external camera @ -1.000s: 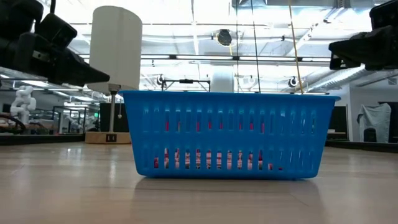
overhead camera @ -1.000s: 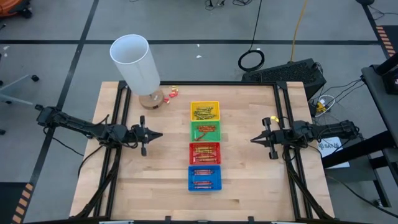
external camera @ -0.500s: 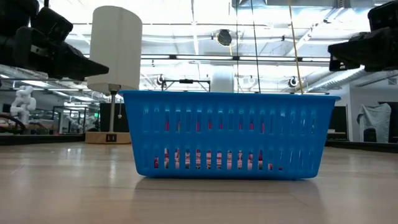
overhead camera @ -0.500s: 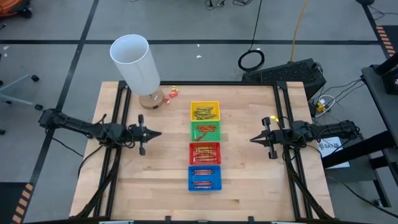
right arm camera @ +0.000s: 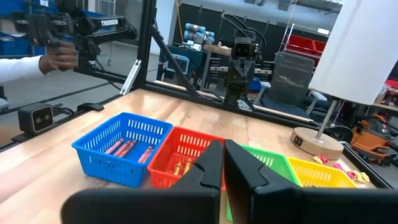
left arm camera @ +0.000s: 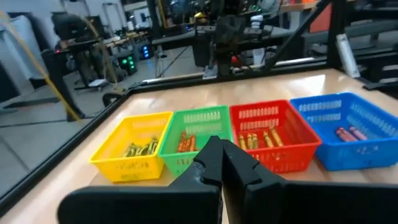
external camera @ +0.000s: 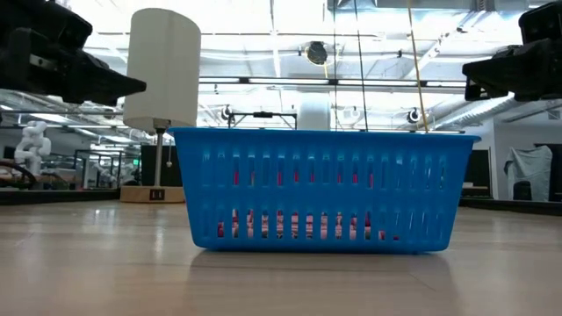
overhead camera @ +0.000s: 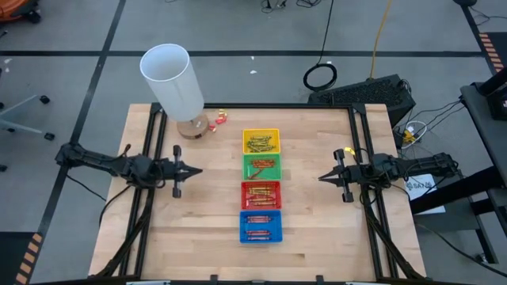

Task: Sort crayons
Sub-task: Return to Home Position

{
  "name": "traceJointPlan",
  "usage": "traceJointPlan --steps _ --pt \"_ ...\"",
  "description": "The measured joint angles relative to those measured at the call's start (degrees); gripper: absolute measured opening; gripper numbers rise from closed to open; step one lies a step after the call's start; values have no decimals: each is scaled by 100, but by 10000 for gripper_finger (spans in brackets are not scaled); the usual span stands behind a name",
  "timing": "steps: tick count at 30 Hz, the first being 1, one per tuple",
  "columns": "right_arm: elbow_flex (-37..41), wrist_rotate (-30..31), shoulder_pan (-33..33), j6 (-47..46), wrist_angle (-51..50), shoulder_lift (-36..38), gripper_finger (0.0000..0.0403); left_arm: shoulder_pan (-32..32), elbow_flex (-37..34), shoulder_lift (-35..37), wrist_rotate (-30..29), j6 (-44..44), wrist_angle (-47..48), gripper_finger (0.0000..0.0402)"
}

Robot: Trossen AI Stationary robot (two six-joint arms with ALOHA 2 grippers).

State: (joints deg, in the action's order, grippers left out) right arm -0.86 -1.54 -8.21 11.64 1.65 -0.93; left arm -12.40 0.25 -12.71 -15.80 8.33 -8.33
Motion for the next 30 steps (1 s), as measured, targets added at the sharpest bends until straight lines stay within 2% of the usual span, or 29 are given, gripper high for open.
traceJointPlan --steps 5,13,21,27,30 --pt "0 -1 0 0 4 0 0 -1 0 462 373 304 31 0" --pt "0 -3 0 0 12 0 0 6 0 1230 464 404 533 0" --pt "0 -4 0 0 15 0 0 64 -2 1268 536 430 565 0" --pt "0 -4 0 0 18 0 0 569 -2 1268 535 418 574 0" --pt "0 -4 0 -1 18 0 0 858 0 1268 753 338 616 0"
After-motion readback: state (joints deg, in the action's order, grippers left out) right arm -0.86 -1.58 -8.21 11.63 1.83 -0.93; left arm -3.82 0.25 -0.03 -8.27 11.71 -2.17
